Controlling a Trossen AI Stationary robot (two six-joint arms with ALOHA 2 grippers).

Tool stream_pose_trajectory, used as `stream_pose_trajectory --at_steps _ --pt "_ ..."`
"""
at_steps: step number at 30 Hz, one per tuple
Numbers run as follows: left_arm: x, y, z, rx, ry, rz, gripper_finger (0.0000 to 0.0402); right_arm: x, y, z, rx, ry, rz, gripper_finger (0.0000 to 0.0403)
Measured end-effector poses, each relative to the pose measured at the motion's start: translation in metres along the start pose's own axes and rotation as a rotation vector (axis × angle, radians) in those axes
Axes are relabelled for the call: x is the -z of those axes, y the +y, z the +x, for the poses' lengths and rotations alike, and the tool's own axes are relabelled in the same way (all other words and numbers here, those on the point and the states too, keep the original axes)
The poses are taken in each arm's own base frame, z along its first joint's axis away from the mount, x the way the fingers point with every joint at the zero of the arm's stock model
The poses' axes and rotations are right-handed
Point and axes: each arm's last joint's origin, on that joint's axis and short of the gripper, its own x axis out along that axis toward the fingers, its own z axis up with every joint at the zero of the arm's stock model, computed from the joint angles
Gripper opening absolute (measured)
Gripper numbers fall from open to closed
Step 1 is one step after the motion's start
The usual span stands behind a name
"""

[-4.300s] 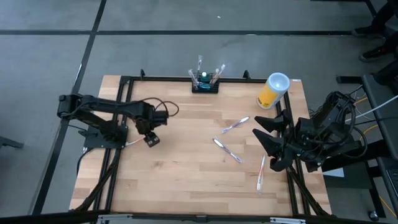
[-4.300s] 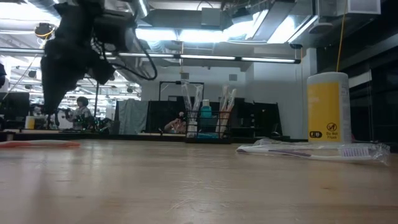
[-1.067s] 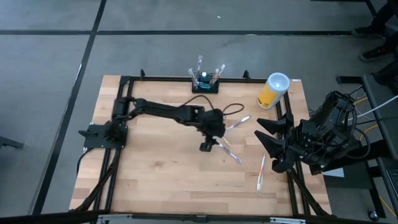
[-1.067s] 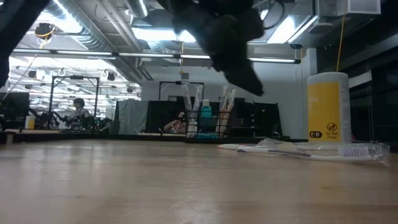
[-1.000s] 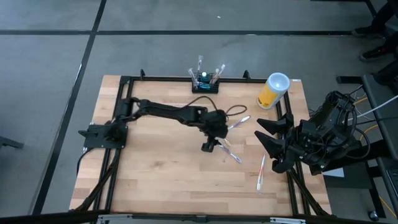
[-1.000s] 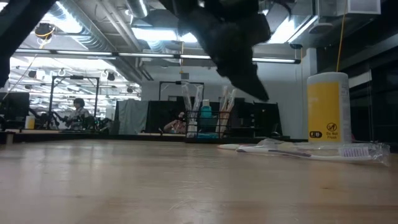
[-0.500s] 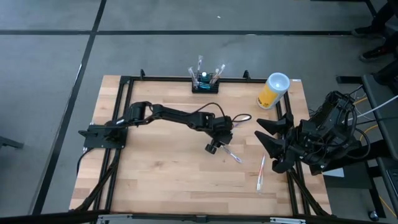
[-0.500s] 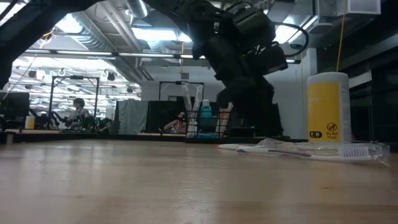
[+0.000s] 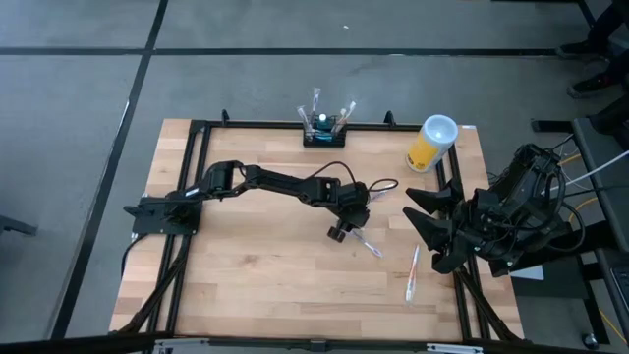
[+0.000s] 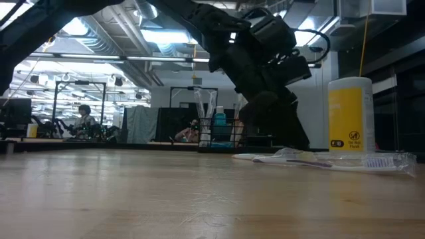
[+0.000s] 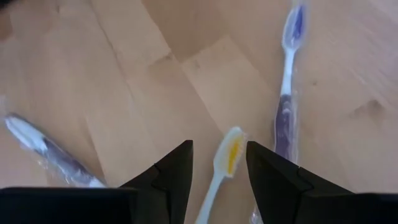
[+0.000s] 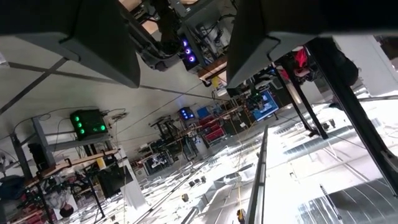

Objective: Pick & Place toothbrushing station
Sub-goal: Put the orange toothbrush into the black wire organizer bin

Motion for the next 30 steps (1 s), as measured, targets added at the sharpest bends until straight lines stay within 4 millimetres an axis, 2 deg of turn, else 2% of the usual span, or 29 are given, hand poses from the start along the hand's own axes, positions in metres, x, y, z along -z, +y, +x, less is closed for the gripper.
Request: stream_pose_trajectory --at_steps 9,14,17,26,30 --pt "0.007 -0.002 0.011 0.006 0.014 0.0 0.0145 0.0 0.0 0.0 0.003 0.001 0.008 0.0242" --pt "0.004 0.0 0.013 -0.021 -0.022 0.004 0.0137 0.0 0.0 0.0 0.004 0.001 0.012 0.0242" --pt "0.006 0.0 0.015 -0.017 -0.015 -0.003 0.0114 0.0 0.0 0.0 0.005 0.001 0.025 0.0242" --pt "0.009 0.0 0.017 0.013 -0.016 -0.009 0.0011 0.0 0.0 0.0 0.007 0.001 0.028 0.0242" --pt "0.012 0.003 0.017 0.029 -0.021 -0.051 0.0003 0.0 0.0 0.0 0.007 0.001 0.025 0.0242"
